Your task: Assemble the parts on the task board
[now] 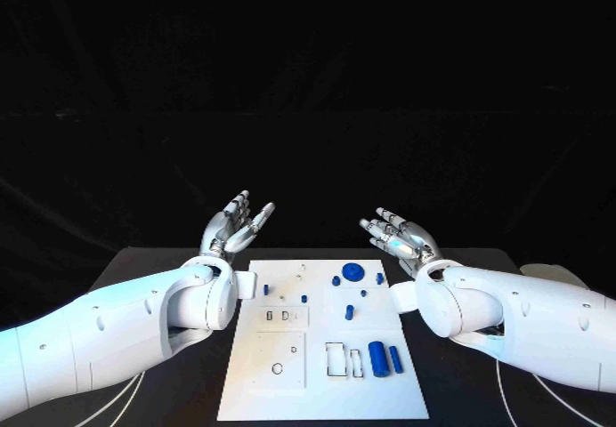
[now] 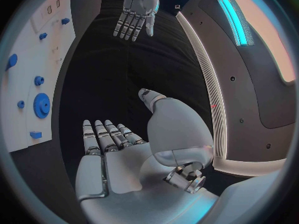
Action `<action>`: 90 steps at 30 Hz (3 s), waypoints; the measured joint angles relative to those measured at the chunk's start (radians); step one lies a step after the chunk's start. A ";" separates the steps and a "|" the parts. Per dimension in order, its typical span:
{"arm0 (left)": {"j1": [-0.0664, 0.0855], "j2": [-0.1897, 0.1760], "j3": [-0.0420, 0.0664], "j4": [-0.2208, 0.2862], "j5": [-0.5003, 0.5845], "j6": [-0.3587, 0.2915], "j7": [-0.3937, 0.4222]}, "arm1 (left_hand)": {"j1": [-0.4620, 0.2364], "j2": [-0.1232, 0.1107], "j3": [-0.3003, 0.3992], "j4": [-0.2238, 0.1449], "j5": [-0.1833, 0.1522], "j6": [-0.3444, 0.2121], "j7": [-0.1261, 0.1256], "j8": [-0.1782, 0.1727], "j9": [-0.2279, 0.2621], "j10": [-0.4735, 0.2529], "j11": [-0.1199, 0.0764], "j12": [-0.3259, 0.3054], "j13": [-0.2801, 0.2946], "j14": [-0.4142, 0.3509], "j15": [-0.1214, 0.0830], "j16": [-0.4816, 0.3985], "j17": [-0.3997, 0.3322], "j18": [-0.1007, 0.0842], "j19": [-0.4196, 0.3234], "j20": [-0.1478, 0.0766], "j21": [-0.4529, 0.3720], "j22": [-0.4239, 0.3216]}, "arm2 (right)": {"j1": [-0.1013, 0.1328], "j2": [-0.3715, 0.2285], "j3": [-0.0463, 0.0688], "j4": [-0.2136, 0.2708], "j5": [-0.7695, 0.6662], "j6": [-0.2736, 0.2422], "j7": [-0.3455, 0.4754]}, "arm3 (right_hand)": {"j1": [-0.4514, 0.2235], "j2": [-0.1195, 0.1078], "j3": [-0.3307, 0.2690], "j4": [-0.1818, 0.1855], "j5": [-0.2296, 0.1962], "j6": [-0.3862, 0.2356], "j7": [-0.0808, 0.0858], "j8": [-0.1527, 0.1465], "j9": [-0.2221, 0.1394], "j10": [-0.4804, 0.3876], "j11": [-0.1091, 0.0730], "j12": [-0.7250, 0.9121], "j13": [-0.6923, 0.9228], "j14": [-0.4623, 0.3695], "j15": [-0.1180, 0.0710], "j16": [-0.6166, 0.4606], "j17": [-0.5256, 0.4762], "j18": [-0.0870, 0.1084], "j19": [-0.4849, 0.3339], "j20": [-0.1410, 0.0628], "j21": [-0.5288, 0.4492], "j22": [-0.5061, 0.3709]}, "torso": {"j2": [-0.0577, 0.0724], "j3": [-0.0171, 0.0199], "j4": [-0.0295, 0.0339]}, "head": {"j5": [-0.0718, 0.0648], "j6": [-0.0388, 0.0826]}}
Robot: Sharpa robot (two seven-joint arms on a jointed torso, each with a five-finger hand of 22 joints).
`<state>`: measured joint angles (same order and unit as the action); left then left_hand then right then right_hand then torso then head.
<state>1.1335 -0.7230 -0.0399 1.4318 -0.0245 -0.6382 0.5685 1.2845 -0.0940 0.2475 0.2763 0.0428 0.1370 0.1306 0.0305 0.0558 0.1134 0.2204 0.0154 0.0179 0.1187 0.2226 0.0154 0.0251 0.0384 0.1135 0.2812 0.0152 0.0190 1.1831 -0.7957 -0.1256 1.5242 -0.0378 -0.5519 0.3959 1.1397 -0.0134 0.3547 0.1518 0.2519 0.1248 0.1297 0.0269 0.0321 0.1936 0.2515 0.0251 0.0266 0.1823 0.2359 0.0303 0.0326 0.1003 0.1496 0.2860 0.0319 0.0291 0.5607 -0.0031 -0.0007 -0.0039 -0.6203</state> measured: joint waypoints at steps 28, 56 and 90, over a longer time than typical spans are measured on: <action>0.012 -0.140 0.006 0.147 -0.079 0.102 0.009 | 0.240 -0.045 0.129 -0.115 0.002 0.665 0.074 0.259 0.175 0.838 -0.027 0.128 0.047 0.784 -0.071 0.275 0.173 0.132 0.732 -0.019 0.283 0.106 | 0.117 -0.026 -0.016 -0.090 -0.708 0.058 -0.083 | 0.219 -0.074 0.117 -0.121 -0.067 0.641 0.066 0.178 0.120 0.773 -0.052 0.055 0.036 0.756 -0.074 0.170 0.097 0.070 0.664 -0.018 0.193 0.052 | 0.096 -0.0093 0.0016 | -0.014 0.013; 0.035 -0.220 0.020 0.327 -0.109 0.156 -0.045 | 0.207 -0.067 0.146 -0.108 0.002 0.675 0.075 0.253 0.164 0.856 -0.024 0.092 0.047 0.778 -0.065 0.258 0.180 0.132 0.745 -0.024 0.286 0.100 | 0.167 0.040 -0.010 -0.115 -1.461 0.249 -0.419 | 0.175 -0.225 0.164 -0.070 -0.092 0.820 0.040 0.209 0.207 0.973 -0.148 0.042 0.088 1.265 -0.231 0.858 0.777 -0.008 1.238 -0.178 1.265 1.097 | 0.209 -0.0322 0.0264 | -0.048 0.025; 0.047 -0.233 0.020 0.340 -0.096 0.169 -0.063 | 0.193 -0.065 0.146 -0.108 0.002 0.675 0.075 0.246 0.161 0.855 -0.024 0.083 0.048 0.773 -0.060 0.250 0.179 0.131 0.744 -0.024 0.286 0.098 | 0.157 0.096 -0.014 -0.140 -1.612 0.293 -0.483 | 0.185 -0.216 0.165 -0.055 -0.096 0.825 0.036 0.209 0.241 0.972 -0.153 0.046 0.106 1.277 -0.218 1.103 1.005 -0.039 1.299 -0.175 1.406 1.279 | 0.242 -0.0365 0.0328 | -0.040 0.026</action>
<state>1.1803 -0.9564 -0.0197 1.7721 -0.1206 -0.4688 0.5056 1.4773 -0.1595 0.3935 0.1683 0.0448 0.8116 0.2052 0.2765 0.2164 0.9688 0.1968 0.0987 0.0655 0.8913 0.1629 0.2659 0.2043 0.1699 0.8580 0.2574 0.3009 0.1167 1.3405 -0.6994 -0.1392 1.3845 -1.6495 -0.2593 -0.0869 1.3243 -0.2291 0.5201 0.0967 0.1562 0.9503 0.1654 0.2358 0.2735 1.1655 0.0983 0.0714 0.1327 1.4594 0.0180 1.1338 1.0379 0.0613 1.4488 0.1111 1.4377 1.3081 0.8031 -0.0396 0.0321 -0.0443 -0.5939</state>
